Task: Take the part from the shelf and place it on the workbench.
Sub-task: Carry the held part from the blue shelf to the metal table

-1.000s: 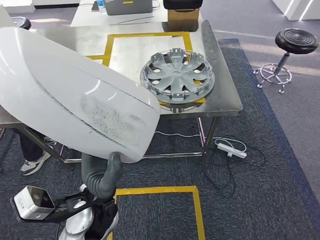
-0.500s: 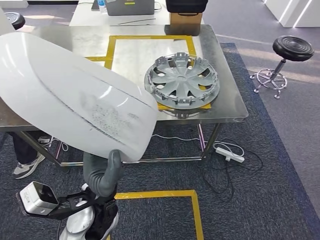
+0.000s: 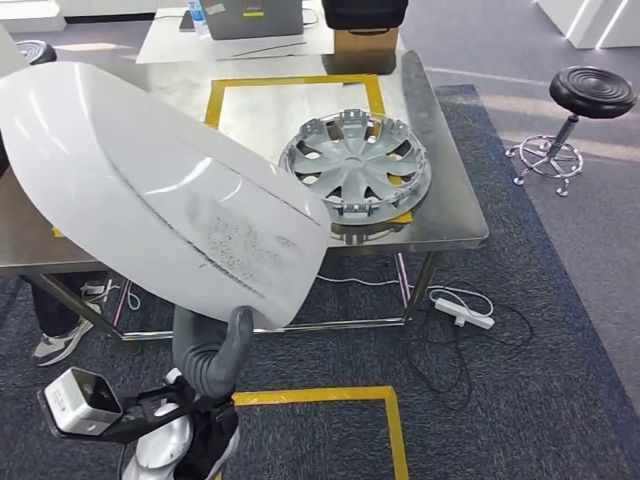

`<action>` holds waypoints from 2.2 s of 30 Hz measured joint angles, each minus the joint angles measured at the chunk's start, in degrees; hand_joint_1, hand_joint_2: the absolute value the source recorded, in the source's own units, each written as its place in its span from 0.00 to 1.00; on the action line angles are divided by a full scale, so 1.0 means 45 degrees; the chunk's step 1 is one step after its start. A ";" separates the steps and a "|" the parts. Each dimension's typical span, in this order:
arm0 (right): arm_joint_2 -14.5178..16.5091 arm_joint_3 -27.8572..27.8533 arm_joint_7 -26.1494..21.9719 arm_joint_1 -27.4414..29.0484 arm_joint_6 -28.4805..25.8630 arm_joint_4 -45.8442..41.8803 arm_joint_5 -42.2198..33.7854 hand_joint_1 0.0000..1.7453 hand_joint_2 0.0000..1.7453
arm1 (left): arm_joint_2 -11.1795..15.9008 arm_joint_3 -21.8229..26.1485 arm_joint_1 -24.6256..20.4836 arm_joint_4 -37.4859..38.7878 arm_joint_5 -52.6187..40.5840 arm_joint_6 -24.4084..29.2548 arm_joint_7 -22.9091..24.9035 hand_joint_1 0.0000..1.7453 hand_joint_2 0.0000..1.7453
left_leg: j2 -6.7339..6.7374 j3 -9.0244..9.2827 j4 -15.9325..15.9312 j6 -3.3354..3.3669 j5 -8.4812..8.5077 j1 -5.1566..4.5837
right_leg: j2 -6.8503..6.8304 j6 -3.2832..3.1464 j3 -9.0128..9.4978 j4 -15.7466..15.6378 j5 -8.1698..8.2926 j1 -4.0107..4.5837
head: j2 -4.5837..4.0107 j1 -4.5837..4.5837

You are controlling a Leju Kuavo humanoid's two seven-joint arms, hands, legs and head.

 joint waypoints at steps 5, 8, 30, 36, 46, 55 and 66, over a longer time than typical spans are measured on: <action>0.0000 -0.0006 -0.0028 0.0050 -0.0012 0.0000 0.0047 0.00 1.00 | 0.0061 0.0005 0.0074 0.0036 -0.0083 0.0083 0.0002 0.97 1.00 | 0.0006 -0.2079 0.2672 -0.0076 -0.0178 0.0009 | 0.0023 -0.0028 0.0706 -0.0008 -0.0562 -0.0005 | -0.0001 -0.0074; 0.0000 -0.0007 -0.0034 0.0071 -0.0013 0.0004 0.0061 0.00 1.00 | 0.0084 0.0006 0.0076 0.0049 -0.0091 0.0111 0.0006 0.97 1.00 | 0.0019 -0.1391 0.0413 0.0071 0.1588 -0.0030 | 0.0084 0.0091 0.1294 -0.0037 -0.1122 -0.0009 | -0.0001 -0.0090; -0.0016 -0.0033 -0.0051 0.0093 -0.0097 0.0053 0.0038 0.00 1.00 | -0.0045 0.0072 0.0196 0.0163 0.0500 0.0117 0.0093 0.97 1.00 | -0.0098 0.1531 0.0037 0.0166 -0.0754 -0.0076 | -0.0103 0.0106 -0.1515 0.0076 0.1424 0.0010 | -0.0001 0.0042; -0.0016 -0.0040 -0.0062 0.0058 -0.0100 0.0053 0.0086 0.00 1.00 | -0.0029 0.0098 0.0216 0.0161 0.0635 0.0120 0.0087 0.97 1.00 | -0.0072 -0.0586 0.2216 0.0032 -0.1383 -0.0044 | -0.0062 0.0008 -0.1115 -0.0007 0.1090 -0.0028 | -0.0001 0.0018; -0.0019 -0.0064 -0.0062 -0.0012 -0.0101 0.0053 0.0105 0.00 1.00 | -0.0122 0.0212 0.0253 0.0079 0.0783 0.0083 0.0051 0.97 1.00 | -0.0087 0.0453 -0.0797 0.0610 0.0455 0.0026 | -0.0067 0.0608 -0.1285 0.1005 0.0163 -0.0005 | -0.0001 0.0030; -0.0019 -0.0064 -0.0066 -0.0051 -0.0127 0.0053 0.0227 0.00 1.00 | -0.0148 0.0407 0.0290 0.0149 0.0488 0.0584 0.0352 0.97 1.00 | -0.0134 0.0659 -0.0770 0.0603 0.0278 -0.0099 | -0.0074 0.0397 -0.0781 0.0383 0.0587 0.0092 | -0.0001 0.0085; -0.0016 -0.0068 0.0024 -0.0204 -0.0055 0.0053 0.0486 0.00 1.00 | -0.0391 0.0691 -0.0619 0.1783 -0.0518 0.1894 0.1288 0.97 1.00 | -0.0075 -0.1090 0.2472 -0.0015 -0.0982 -0.0035 | -0.0071 0.0034 -0.0527 -0.0118 0.0697 0.0007 | -0.0001 -0.0052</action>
